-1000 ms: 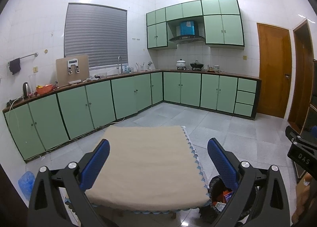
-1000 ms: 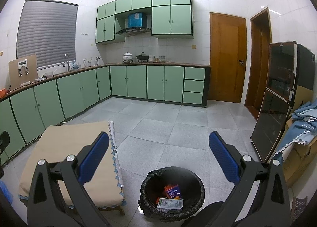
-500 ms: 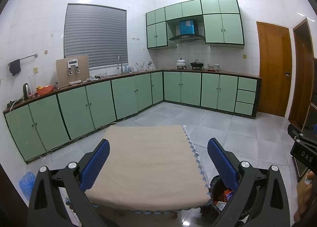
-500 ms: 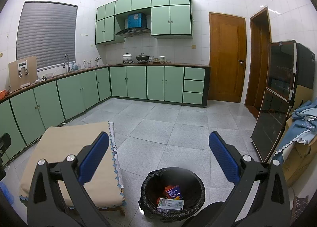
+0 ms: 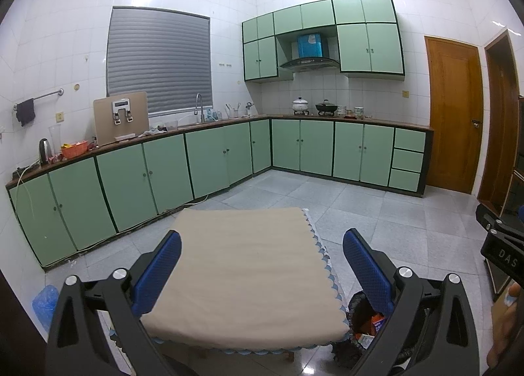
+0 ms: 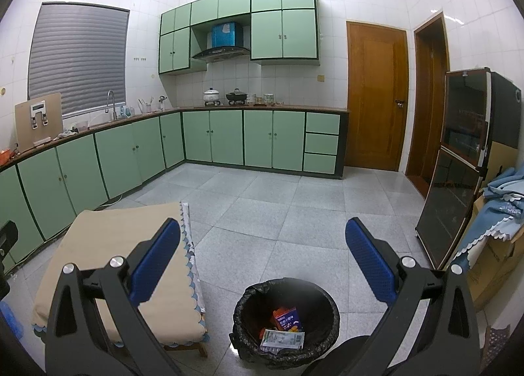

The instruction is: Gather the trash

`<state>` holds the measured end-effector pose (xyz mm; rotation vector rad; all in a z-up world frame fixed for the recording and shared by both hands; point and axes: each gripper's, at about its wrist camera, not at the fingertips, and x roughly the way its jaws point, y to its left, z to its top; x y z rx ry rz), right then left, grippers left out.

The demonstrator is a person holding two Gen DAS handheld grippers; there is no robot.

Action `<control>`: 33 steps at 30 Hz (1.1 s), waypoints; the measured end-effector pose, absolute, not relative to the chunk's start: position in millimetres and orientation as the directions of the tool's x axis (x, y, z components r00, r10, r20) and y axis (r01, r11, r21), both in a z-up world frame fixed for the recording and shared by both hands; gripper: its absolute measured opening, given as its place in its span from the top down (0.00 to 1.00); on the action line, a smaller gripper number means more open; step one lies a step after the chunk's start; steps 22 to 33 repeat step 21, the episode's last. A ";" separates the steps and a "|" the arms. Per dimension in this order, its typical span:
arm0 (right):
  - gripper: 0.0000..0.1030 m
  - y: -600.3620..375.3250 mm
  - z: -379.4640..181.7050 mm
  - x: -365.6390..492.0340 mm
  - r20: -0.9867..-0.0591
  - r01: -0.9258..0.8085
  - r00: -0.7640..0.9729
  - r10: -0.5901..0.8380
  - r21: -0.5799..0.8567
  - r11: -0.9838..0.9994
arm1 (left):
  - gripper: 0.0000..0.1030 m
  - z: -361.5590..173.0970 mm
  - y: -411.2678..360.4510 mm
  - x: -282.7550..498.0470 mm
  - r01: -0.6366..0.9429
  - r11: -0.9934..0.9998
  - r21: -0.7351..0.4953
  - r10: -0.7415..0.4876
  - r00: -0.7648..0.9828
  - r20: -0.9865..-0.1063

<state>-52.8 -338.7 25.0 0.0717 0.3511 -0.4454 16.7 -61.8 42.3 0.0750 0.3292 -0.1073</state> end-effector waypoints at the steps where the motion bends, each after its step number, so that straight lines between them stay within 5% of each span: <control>1: 0.05 -338.3 25.6 -53.0 -0.347 0.434 0.844 -0.410 -0.009 0.901 | 0.06 42.4 -61.7 16.6 0.117 0.992 0.055 -0.093 0.941 -0.326; 33: 0.05 -338.9 28.4 -54.2 -0.347 0.433 0.844 -0.408 -0.007 0.902 | 0.06 39.9 -65.1 14.6 0.111 0.992 0.061 -0.084 0.939 -0.334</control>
